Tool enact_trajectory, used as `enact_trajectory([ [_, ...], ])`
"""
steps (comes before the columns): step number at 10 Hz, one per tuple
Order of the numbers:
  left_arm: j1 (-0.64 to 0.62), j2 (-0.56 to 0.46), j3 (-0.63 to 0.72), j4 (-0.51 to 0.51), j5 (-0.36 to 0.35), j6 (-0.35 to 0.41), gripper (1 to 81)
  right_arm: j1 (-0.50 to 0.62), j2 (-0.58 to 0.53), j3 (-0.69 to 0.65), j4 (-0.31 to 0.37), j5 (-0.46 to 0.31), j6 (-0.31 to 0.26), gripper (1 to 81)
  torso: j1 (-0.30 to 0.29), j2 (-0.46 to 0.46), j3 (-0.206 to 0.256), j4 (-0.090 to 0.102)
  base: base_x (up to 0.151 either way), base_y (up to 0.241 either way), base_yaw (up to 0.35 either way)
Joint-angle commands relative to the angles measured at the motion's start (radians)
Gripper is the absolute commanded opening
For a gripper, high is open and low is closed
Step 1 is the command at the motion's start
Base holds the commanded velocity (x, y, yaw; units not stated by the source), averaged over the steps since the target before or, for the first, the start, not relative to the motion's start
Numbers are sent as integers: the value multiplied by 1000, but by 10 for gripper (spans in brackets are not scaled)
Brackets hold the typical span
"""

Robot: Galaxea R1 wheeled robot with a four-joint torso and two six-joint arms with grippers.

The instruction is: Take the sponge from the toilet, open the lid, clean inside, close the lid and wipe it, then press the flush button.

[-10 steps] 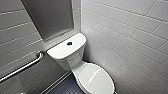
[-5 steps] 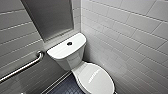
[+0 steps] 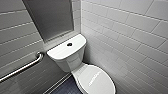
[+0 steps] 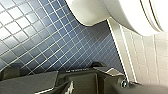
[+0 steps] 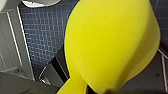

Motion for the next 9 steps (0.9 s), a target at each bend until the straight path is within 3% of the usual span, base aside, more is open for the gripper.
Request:
enact_trajectory([
  [1, -76, -11, 43, -11, 72, -9, 811, -7, -41, 20, -27, -48, 0, 10, 0, 0, 0, 0, 0, 0, 0],
  [4, -135, 32, 37, -14, 81, -21, 811, -7, -39, 18, -27, -48, -1, 10, 6, -9, 0, 0, 0, 0, 0],
  [9, -258, 115, 34, -11, 106, -113, 811, -9, -30, 15, -31, -50, -1, 10, 6, -9, 0, 0, 0, 0, 0],
])
